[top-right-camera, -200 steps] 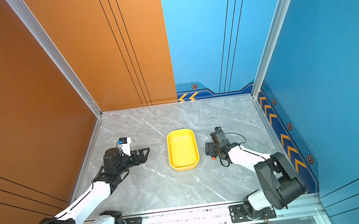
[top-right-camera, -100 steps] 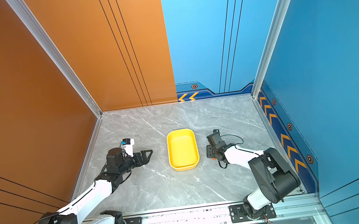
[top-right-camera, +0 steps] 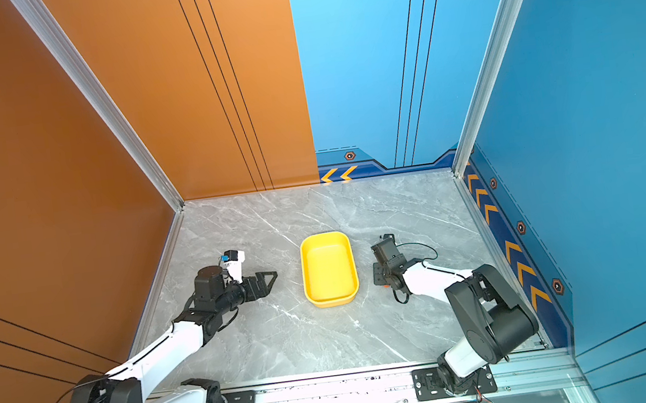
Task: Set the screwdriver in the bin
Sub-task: 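Lower the right gripper and close it on the black-and-orange handle, then lift the screwdriver with the right gripper and carry it over the yellow bin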
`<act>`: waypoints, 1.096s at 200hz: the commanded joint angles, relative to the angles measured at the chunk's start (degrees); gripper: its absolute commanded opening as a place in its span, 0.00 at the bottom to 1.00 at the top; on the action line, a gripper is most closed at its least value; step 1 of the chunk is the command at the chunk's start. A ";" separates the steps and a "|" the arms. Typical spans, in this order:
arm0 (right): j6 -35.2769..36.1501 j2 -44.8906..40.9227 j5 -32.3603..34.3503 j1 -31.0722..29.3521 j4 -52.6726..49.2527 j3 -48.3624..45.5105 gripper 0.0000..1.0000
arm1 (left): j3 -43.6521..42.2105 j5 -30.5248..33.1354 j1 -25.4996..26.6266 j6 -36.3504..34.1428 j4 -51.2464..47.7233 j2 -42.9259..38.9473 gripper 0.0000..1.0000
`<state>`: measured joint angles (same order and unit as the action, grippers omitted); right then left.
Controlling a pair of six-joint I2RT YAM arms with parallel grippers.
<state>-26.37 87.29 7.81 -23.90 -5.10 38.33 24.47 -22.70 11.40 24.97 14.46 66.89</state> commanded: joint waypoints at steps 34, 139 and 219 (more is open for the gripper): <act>-0.49 -1.19 -2.00 -0.27 -2.39 0.70 0.05 | 2.35 -2.34 0.51 0.20 -1.10 1.03 0.98; -2.75 -24.52 -0.71 -6.43 -6.92 4.10 0.02 | 3.31 -3.36 0.73 -0.12 -1.15 2.78 0.98; -8.95 -17.77 9.61 -22.40 -1.80 7.62 0.00 | 3.15 -3.27 0.82 -0.19 -1.11 2.72 0.98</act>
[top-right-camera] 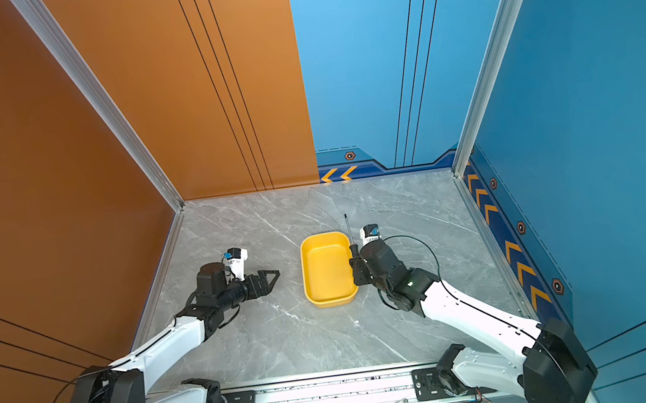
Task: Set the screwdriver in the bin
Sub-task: 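Lift the screwdriver with the right gripper and carry it over the yellow bin, then lower the held screwdriver into the yellow bin with the right gripper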
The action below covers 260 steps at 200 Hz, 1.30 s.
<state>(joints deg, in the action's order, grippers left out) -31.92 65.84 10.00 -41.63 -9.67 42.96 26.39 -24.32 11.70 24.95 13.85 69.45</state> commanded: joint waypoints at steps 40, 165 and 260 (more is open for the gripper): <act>-7.48 13.29 15.38 -10.23 -4.54 11.69 0.00 | 1.22 -1.84 0.51 -0.18 -0.49 -0.04 0.98; -20.42 31.49 15.95 -12.96 -18.36 24.43 0.00 | 1.25 -1.95 0.69 -1.09 -0.97 0.38 0.98; -19.98 38.93 12.84 -11.59 -18.57 26.38 0.00 | 1.38 -1.80 0.68 -1.43 -0.93 1.20 0.98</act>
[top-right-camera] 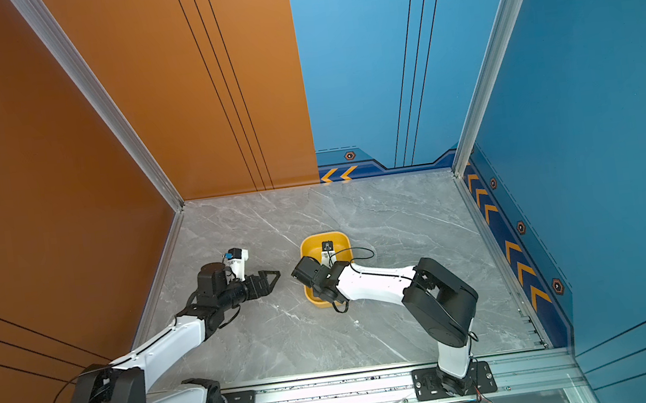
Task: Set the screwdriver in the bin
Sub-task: 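Lower the held screwdriver into the yellow bin with the right gripper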
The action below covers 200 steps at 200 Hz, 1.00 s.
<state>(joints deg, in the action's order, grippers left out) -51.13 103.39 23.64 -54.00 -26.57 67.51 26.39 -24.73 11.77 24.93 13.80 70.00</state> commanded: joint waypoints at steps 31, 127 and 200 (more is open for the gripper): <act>-0.47 2.56 -1.55 1.61 -1.66 1.93 0.00 | 1.70 -1.43 0.71 -1.35 -0.95 1.11 0.98; 0.07 6.46 -3.60 2.41 -1.65 3.51 0.09 | 2.26 -1.37 1.06 -1.29 -0.94 2.28 0.98; 0.16 7.19 -3.72 2.58 -1.65 3.66 0.43 | 2.35 -1.48 1.30 -1.28 -0.90 2.52 0.98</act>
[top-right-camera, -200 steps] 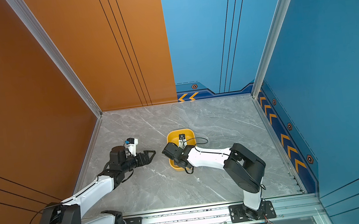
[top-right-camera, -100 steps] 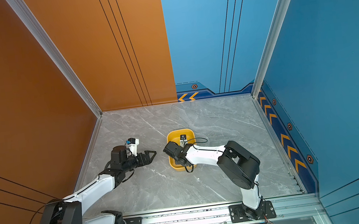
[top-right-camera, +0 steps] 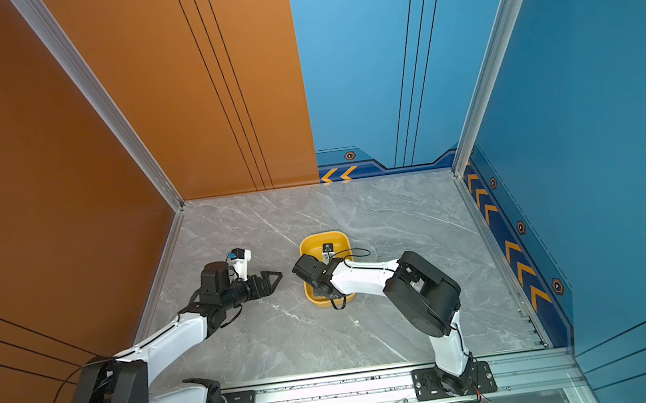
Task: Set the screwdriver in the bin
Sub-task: 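Lower the held screwdriver into the yellow bin with the right gripper, then open the right gripper and lift it away from the screwdriver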
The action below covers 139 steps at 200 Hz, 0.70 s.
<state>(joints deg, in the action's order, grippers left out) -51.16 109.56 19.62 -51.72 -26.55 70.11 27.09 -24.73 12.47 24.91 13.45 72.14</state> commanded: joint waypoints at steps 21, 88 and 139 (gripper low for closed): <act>0.18 0.53 0.42 0.15 -1.76 0.94 0.51 | 1.74 -1.55 0.71 -1.18 -0.53 0.40 0.98; 2.64 -3.98 1.65 -0.26 -5.45 1.66 0.67 | 2.26 -1.74 0.83 -1.43 -1.65 -0.45 0.98; 13.92 -11.39 1.02 -0.44 -14.05 4.34 0.83 | 2.41 -0.86 0.81 -2.64 -3.34 -1.14 0.98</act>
<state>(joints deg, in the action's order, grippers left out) -44.66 103.24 19.70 -51.79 -33.61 72.18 28.18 -24.77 12.84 24.47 12.23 72.12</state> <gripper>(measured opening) 0.815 0.979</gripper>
